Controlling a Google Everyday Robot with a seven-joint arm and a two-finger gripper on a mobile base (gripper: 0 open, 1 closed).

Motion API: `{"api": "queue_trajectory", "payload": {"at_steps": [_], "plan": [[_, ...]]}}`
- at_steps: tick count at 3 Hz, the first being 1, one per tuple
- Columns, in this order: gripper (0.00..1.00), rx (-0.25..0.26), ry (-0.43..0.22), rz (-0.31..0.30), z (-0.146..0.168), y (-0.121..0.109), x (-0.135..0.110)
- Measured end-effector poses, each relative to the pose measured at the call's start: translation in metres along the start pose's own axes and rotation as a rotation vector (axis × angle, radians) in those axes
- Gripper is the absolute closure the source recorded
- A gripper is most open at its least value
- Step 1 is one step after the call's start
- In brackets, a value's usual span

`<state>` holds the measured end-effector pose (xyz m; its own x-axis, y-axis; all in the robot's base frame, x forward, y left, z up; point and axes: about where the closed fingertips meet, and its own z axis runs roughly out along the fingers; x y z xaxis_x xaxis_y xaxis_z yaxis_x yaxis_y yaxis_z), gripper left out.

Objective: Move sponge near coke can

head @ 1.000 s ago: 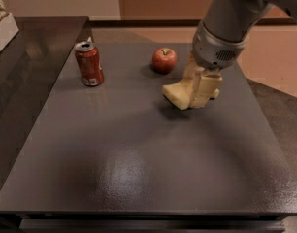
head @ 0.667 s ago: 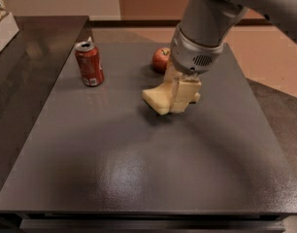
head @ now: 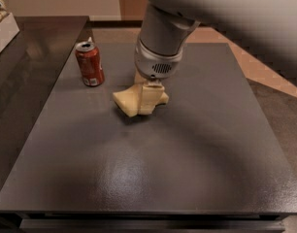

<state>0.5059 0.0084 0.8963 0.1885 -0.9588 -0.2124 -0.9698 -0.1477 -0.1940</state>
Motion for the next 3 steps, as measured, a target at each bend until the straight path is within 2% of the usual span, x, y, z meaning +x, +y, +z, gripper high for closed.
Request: {"api": "queue_trajectory", "payload": {"at_steps": [2,3], "plan": [[1.0,0.025,-0.024,-0.021,0.024,-0.027,-0.046],[1.0,0.029,-0.024,-0.028,0.038,-0.042,-0.058]]}}
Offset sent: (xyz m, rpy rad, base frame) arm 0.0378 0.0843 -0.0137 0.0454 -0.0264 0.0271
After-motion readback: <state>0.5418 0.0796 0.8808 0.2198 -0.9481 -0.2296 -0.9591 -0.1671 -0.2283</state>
